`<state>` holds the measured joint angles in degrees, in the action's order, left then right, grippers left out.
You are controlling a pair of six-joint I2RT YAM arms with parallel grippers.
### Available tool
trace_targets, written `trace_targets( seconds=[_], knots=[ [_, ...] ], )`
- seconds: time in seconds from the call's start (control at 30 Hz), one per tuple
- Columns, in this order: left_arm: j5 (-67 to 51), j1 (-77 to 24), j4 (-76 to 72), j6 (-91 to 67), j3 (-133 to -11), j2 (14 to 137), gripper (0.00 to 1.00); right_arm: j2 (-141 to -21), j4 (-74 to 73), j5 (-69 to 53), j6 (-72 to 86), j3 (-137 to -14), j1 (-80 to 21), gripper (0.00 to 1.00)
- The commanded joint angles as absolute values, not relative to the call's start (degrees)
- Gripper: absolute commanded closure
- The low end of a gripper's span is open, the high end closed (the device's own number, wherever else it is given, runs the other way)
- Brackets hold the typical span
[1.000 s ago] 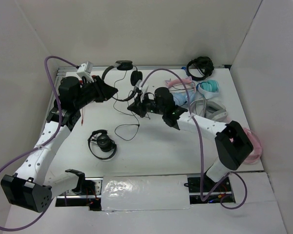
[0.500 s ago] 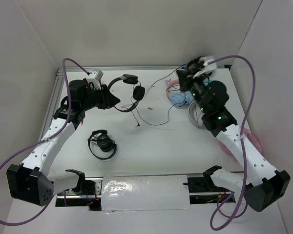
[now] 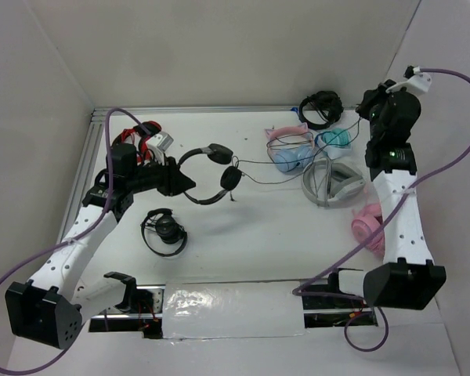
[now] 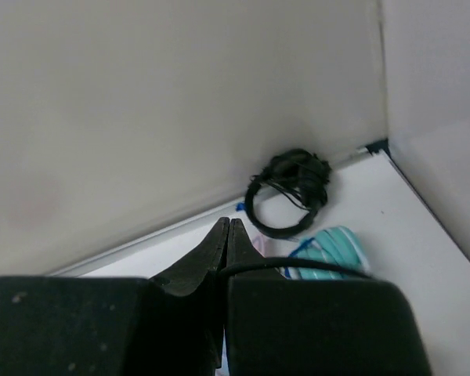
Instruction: Wrap the headphones
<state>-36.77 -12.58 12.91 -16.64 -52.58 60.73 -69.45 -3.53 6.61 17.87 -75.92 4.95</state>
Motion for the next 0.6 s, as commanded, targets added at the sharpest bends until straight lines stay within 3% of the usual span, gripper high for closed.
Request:
trace_targets(
  seconds=[0.0, 0.23, 0.37, 0.47, 0.57],
  knots=[
    [-40.1, -12.7, 11.9, -13.8, -52.6, 59.6, 1.00, -73.1, -8.8, 7.4, 22.1, -82.7, 7.6, 1.00],
    [-32.9, -12.5, 13.7, -14.7, -51.0, 55.3, 1.00, -80.9, -22.0, 27.1, 30.1, -91.7, 8.3, 1.00],
    [-33.3, -12.3, 12.8, -15.2, -50.3, 52.7, 1.00, -79.5, -18.3, 23.0, 28.7, -86.3, 8.2, 1.00],
    [-36.9, -12.0, 12.3, -16.3, -51.1, 53.1, 1.00, -77.2, -12.7, 11.5, 22.8, -77.6, 7.7, 0.99],
    [-38.4, -11.7, 12.3, -17.7, -54.7, 54.8, 1.00, -74.2, -9.1, 4.9, 18.7, -71.1, 4.4, 0.87]
  ],
)
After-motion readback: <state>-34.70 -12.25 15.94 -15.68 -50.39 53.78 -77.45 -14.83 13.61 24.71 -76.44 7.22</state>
